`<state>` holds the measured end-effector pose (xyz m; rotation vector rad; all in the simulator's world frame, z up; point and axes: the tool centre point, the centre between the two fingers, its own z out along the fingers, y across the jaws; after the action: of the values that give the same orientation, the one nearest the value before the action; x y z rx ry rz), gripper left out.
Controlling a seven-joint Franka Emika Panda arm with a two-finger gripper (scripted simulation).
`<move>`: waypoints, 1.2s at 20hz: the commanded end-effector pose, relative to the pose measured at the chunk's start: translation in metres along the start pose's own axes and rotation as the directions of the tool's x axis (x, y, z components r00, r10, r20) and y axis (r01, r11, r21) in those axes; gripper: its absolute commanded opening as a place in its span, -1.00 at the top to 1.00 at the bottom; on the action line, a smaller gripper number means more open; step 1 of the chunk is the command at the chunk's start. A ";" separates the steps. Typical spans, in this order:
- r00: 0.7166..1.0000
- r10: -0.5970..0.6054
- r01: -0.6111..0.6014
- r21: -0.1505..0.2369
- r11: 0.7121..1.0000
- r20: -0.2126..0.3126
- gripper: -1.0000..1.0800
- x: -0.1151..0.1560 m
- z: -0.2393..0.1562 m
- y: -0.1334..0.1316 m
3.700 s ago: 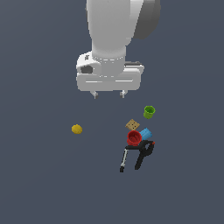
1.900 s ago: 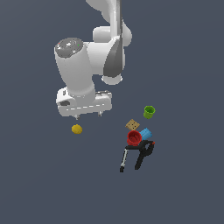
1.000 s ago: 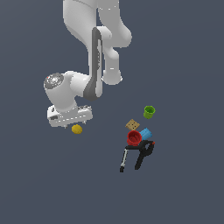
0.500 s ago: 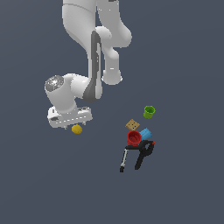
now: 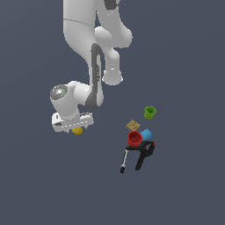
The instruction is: Pick up a designated object from a clutter of objects.
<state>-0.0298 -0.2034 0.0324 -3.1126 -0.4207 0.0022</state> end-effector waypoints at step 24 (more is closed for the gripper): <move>1.000 0.001 -0.001 -0.001 1.000 -0.002 1.00 0.002 -0.019 -0.023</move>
<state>-0.0334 -0.1865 0.0458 -3.1133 -0.4189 0.0012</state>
